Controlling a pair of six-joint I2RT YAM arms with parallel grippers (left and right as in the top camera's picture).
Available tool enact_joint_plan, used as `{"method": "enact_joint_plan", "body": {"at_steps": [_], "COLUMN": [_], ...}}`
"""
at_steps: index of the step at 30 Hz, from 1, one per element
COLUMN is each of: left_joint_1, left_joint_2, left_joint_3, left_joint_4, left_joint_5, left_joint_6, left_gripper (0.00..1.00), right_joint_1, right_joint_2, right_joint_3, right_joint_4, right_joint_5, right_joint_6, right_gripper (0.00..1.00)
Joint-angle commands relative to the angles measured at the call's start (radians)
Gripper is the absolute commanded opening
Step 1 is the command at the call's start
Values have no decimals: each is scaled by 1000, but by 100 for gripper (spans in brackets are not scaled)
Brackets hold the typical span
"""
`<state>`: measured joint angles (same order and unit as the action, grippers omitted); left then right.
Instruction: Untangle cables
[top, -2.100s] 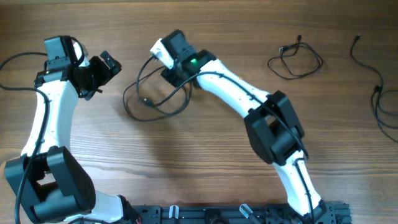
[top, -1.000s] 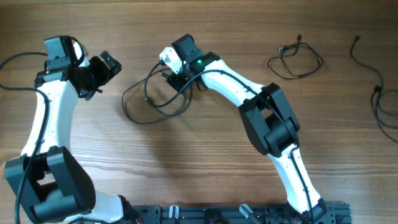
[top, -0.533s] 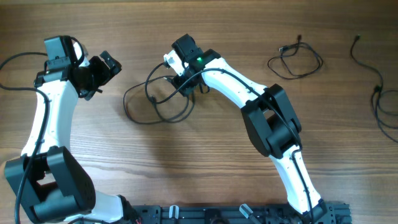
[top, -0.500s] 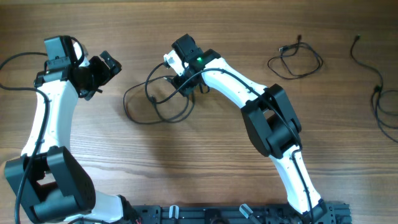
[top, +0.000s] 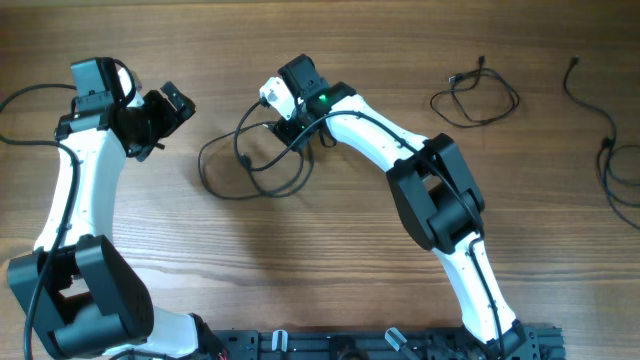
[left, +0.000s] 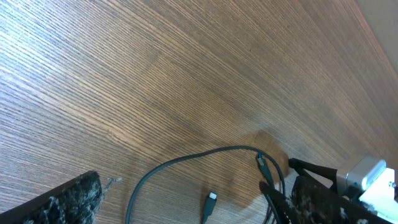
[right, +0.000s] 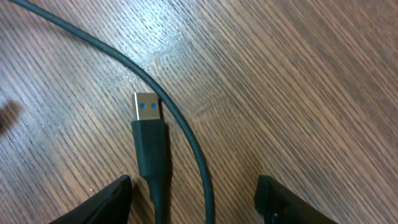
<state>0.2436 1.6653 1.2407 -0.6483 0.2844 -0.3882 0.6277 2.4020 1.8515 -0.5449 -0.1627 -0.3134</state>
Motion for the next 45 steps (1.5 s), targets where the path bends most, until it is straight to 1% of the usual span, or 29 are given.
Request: {"method": "enact_joint_plan", "body": {"at_steps": [1, 2, 3, 5, 6, 7, 10, 11, 14, 17, 19, 24, 26, 32, 37, 39, 43, 45], "left_joint_1": [3, 3, 3, 3, 3, 3, 3, 3, 3, 3, 3, 3, 3, 3, 3, 3, 3, 3], "left_joint_2": [6, 6, 6, 6, 6, 6, 6, 6, 6, 6, 6, 6, 6, 6, 6, 6, 6, 6], "left_joint_3": [-5, -5, -5, -5, -5, -5, -5, -5, -5, -5, -5, -5, -5, -5, -5, -5, -5, -5], "left_joint_4": [0, 0, 0, 0, 0, 0, 0, 0, 0, 0, 0, 0, 0, 0, 0, 0, 0, 0], "left_joint_5": [-10, -10, -10, -10, -10, -10, -10, -10, -10, -10, -10, -10, -10, -10, -10, -10, -10, -10], "left_joint_6": [-10, -10, -10, -10, -9, -9, -10, -10, -10, -10, -10, -10, -10, -10, -10, -10, -10, -10], "left_gripper": [100, 100, 100, 100, 100, 100, 100, 100, 100, 100, 100, 100, 100, 100, 100, 100, 100, 100], "right_joint_1": [3, 3, 3, 3, 3, 3, 3, 2, 1, 1, 0, -4, -5, -22, -129, -220, -380, -425], "right_joint_2": [63, 63, 63, 63, 63, 63, 59, 54, 11, -87, -187, -402, -481, -558, -606, -613, -612, -608], "right_joint_3": [-167, -196, -215, -217, -216, -213, -212, -212, -212, -211, -211, -211, -211, -211, -211, -211, -211, -212], "right_joint_4": [35, 48, 60, 71, 81, 82, 81, 75, 50, 30, 12, -122, -188, -274, -329, -389, -536, -550], "right_joint_5": [-92, -109, -109, -109, -109, -109, -109, -108, -109, -109, -109, -72, 0, 68, 76, 71, -47, -130], "right_joint_6": [-47, -93, -121, -131, -130, -129, -128, -128, -127, -75, -45, -45, -46, -31, 102, 179, 193, 192], "right_gripper": [70, 67, 62, 36, 10, 6, 6, 4, 4, 4, 4, 4, 4, 4, 4, 4, 4, 4]}}
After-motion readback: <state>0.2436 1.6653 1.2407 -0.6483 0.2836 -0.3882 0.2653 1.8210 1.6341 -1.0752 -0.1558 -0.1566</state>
